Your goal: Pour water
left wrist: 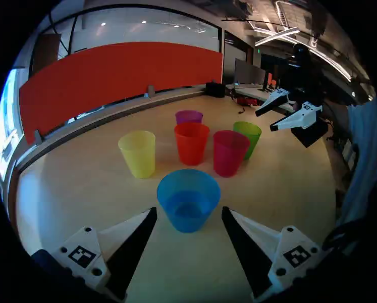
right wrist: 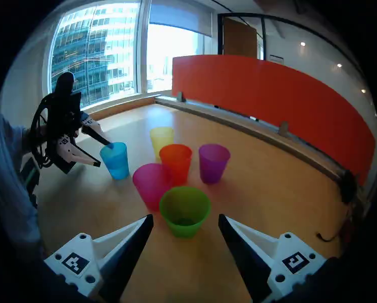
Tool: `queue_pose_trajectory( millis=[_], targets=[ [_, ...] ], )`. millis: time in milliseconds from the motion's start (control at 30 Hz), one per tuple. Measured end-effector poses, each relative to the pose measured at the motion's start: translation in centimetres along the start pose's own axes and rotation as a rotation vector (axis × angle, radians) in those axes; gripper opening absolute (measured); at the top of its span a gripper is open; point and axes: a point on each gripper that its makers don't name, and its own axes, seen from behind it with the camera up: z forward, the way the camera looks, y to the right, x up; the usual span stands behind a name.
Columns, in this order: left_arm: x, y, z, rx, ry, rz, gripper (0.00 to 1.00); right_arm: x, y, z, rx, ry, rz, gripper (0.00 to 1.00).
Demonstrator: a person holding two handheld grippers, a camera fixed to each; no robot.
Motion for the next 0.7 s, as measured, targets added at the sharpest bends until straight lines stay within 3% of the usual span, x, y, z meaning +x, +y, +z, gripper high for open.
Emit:
queue_pose_trajectory(
  millis=[700],
  targets=[
    [0.7, 0.0, 3.0, -0.021, -0.005, 0.012, 0.96, -0.5, 0.2, 1.1, 0.012, -0.014, 0.007, 1.00]
  ],
)
